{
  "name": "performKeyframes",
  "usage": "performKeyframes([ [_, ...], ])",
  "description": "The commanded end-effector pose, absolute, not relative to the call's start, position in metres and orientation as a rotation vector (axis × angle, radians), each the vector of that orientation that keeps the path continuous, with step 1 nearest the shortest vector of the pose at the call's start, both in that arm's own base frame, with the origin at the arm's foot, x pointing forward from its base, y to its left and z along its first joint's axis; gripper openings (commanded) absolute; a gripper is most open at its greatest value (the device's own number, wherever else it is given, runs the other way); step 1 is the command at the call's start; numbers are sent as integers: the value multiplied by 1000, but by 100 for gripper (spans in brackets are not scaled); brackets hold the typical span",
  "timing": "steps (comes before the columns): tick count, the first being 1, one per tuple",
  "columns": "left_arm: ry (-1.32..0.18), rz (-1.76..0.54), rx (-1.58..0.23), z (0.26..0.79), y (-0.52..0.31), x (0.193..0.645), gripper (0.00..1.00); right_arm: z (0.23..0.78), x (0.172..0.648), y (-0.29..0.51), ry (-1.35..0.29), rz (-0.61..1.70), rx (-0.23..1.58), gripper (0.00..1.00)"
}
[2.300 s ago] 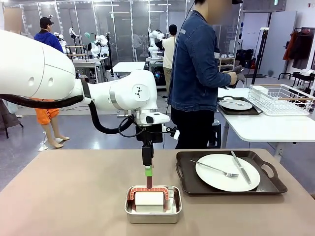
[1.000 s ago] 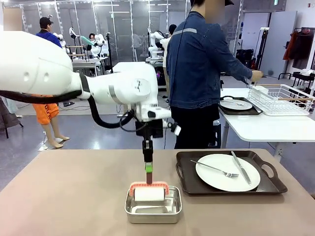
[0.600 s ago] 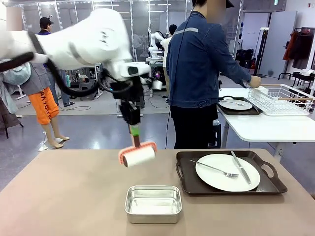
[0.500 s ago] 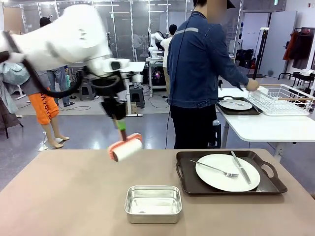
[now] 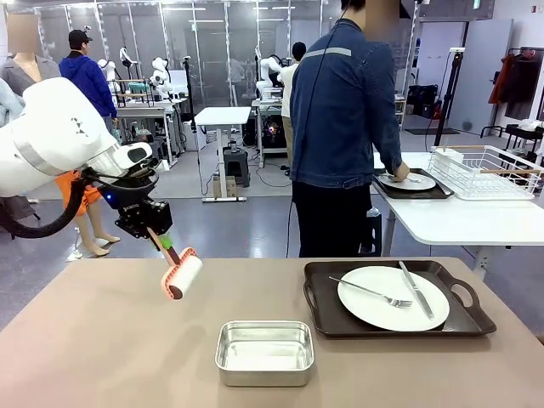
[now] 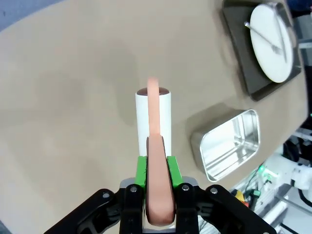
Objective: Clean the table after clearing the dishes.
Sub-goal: When the left (or right) Handle tray is removed, use the left hand (or right hand) to clean the left (or right) side of the table with the Lint Roller.
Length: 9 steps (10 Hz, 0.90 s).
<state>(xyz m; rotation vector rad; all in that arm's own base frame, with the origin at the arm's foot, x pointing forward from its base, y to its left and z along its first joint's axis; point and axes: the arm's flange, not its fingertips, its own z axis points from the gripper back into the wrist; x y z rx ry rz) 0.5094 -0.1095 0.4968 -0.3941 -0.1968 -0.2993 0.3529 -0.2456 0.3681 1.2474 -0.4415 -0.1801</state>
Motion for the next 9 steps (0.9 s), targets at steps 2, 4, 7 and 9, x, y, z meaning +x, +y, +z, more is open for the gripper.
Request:
performKeyframes([
  [2, -194, -337, -380, 516, -109, 512, 2, 372, 352, -245, -443, -181, 1258, 100],
  [4, -202, -236, -481, 497, -97, 530, 21, 372, 352, -245, -443, -181, 1258, 100],
  [7, -182, -83, -685, 452, -71, 555, 21, 372, 352, -245, -443, -181, 1258, 100],
  [9, -140, -15, -764, 407, -60, 565, 21, 372, 352, -245, -443, -181, 1258, 100],
])
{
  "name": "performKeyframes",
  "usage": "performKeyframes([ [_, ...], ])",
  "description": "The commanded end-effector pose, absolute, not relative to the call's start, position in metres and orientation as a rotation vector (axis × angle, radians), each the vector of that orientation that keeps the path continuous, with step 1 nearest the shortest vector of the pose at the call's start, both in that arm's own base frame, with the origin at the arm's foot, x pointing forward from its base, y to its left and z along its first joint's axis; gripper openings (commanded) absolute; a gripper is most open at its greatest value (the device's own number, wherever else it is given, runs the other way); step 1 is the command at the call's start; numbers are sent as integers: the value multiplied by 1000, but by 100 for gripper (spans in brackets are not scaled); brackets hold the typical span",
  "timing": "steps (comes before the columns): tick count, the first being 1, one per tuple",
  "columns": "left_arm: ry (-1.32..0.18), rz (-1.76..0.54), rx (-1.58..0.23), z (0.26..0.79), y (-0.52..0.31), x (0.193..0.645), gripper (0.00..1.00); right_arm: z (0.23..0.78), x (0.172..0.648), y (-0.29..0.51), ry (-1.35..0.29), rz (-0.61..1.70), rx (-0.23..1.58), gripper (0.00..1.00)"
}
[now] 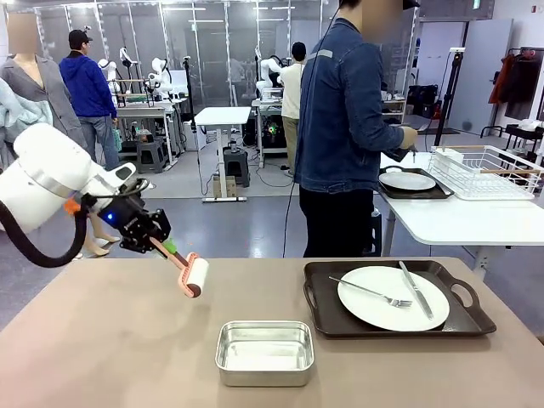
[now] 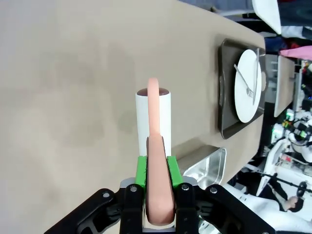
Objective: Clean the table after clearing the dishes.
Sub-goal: When the left (or right) Handle tray is removed, use the left hand (or right hand) to clean the left (or right) side of the table with the Lint Roller.
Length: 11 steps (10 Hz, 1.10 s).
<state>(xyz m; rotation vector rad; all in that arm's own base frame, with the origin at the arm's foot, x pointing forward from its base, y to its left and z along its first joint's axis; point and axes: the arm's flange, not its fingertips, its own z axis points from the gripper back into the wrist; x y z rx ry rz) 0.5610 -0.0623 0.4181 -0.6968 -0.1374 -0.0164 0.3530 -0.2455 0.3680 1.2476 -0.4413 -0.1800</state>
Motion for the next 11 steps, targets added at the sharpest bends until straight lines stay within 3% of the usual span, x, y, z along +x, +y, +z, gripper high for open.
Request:
performKeyframes([
  [1, -113, -20, -796, 392, -57, 567, 21, 372, 352, -245, -443, -181, 1258, 100],
  [8, -28, 6, -931, 277, 37, 582, 21, 372, 352, -245, -443, -181, 1258, 100],
  [11, -52, -75, -948, 266, 111, 572, 21, 372, 352, -245, -443, -181, 1258, 100],
])
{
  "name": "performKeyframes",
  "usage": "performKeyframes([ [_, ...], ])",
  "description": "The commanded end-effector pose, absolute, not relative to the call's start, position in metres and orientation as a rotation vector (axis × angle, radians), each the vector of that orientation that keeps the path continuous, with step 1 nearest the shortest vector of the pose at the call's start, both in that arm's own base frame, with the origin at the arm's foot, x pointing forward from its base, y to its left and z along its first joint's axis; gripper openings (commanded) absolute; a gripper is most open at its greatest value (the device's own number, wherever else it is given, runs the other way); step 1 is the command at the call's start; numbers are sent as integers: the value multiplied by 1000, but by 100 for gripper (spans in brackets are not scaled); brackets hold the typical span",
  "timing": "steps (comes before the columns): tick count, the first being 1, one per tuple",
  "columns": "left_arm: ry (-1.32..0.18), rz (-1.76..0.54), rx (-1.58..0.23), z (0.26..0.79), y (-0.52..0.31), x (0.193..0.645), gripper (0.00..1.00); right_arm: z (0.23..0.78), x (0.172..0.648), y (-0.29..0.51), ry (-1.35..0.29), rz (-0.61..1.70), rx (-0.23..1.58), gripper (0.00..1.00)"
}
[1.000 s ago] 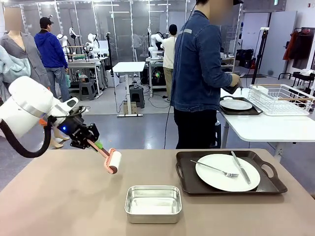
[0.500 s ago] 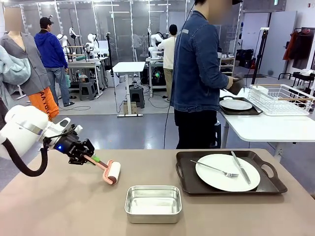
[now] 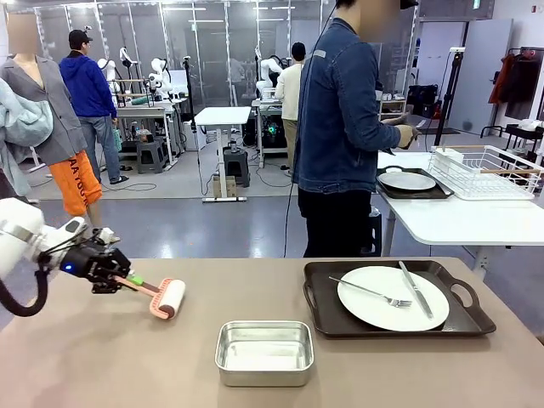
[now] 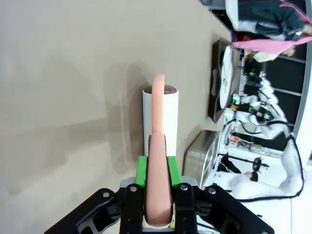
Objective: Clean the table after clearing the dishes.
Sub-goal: When the left (or right) Handle tray is removed, use the left hand (or right hand) to clean the left (or right) side of the table with the Lint Roller.
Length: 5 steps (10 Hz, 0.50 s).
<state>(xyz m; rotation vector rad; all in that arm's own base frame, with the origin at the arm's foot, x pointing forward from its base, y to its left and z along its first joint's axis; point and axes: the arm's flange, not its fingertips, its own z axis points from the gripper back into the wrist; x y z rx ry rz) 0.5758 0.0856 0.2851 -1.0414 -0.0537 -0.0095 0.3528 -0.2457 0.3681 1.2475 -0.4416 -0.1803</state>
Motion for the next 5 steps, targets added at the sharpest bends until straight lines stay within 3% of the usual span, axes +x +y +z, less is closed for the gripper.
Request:
performKeyframes([
  [1, -59, -110, -935, 270, 134, 562, 21, 372, 352, -245, -443, -181, 1258, 100],
  [5, -76, -46, -825, 303, 209, 513, 21, 372, 352, -245, -443, -181, 1258, 100],
])
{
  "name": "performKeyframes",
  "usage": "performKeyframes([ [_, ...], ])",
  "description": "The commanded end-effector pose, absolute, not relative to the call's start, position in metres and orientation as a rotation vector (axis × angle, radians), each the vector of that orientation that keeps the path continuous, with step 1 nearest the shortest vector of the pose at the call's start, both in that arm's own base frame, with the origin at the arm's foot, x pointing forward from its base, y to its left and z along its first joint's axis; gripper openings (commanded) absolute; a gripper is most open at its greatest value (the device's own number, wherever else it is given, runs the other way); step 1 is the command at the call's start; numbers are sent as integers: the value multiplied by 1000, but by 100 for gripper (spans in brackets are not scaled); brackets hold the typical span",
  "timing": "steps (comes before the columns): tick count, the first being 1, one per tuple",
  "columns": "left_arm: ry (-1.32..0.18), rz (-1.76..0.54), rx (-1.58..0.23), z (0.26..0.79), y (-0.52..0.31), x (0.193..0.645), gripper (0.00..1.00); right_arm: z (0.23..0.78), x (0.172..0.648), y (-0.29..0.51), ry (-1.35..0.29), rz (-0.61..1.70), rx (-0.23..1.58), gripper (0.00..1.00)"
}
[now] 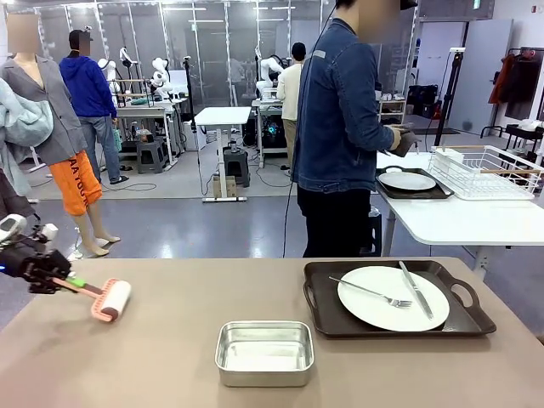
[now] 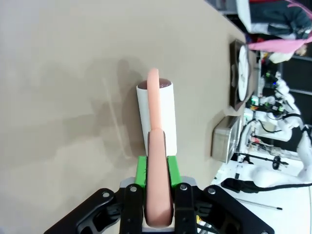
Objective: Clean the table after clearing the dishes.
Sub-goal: When the left (or right) Handle tray is removed, use the left hand (or right hand) to clean the left (or right) side of the table with the Lint Roller.
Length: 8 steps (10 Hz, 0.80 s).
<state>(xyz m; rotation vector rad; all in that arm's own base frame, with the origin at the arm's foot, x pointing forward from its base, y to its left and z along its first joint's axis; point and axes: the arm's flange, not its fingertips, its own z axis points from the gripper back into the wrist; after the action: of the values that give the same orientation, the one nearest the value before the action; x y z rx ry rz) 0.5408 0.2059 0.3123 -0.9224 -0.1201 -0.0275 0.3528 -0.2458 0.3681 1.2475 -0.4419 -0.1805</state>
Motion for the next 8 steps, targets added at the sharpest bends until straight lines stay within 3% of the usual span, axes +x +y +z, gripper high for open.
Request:
performKeyframes([
  [1, -83, -21, -773, 316, 219, 500, 21, 372, 352, -245, -443, -181, 1258, 100],
  [5, -154, 59, -590, 381, 221, 463, 21, 372, 352, -245, -443, -181, 1258, 100],
  [8, -220, -54, -529, 448, 184, 437, 21, 372, 352, -245, -443, -181, 1258, 100],
])
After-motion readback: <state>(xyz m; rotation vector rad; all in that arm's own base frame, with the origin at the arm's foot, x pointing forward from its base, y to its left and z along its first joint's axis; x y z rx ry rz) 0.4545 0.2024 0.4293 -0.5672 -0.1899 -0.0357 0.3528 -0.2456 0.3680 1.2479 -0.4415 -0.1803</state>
